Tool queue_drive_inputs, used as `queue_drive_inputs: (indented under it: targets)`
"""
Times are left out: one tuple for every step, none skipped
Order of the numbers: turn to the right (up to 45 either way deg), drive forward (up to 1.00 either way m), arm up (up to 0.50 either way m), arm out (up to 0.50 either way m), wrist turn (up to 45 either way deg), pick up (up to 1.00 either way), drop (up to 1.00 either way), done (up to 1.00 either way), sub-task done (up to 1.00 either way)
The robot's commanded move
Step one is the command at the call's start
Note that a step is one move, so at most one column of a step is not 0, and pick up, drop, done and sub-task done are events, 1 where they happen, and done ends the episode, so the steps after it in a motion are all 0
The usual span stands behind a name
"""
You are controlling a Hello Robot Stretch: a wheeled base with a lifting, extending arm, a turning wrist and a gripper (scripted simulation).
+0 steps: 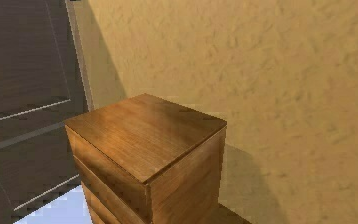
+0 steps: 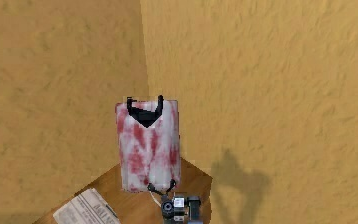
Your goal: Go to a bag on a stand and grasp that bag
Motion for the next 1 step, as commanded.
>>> queue_drive_inputs:
  targets:
    - [0.0,0.00,0.00,0.00,0.0,1.00,0.00,0.00,0.00]
